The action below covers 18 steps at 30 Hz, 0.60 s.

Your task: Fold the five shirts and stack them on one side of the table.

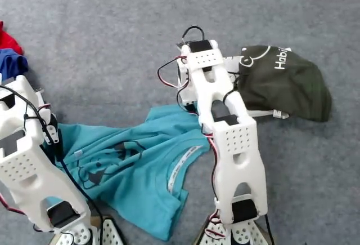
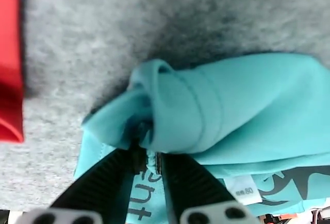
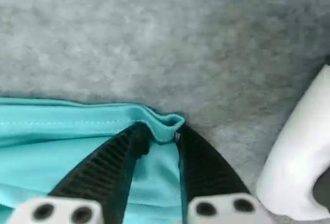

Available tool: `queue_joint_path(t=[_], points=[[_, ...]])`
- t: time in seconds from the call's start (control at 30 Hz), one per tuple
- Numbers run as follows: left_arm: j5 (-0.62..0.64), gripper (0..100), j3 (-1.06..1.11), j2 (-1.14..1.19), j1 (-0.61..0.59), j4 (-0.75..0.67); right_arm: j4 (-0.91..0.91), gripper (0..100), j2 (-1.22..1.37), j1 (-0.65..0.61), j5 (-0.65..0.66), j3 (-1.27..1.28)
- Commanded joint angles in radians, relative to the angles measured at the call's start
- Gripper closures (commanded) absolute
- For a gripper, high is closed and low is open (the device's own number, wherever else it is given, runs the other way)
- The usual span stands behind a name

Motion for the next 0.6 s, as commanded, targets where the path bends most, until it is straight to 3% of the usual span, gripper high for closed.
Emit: queue_joint_path(t=[0.0, 0.17, 0.3, 0.57], points=[[-0.008, 97, 0.004, -0.032, -0.004, -0.003, -0.017, 95.3, 0.041, -0.031, 0.0, -0.036], [-0.008, 97, 0.005, -0.032, -0.007, -0.002, -0.02, 96.7, 0.039, -0.032, 0.006, -0.17], [-0.006, 97, 0.005, -0.028, -0.007, -0.002, -0.054, 97.0, 0.042, -0.035, 0.106, -0.255], [-0.006, 97, 0.005, -0.026, -0.005, -0.002, -0.336, 96.7, 0.042, -0.032, 0.239, -0.262]])
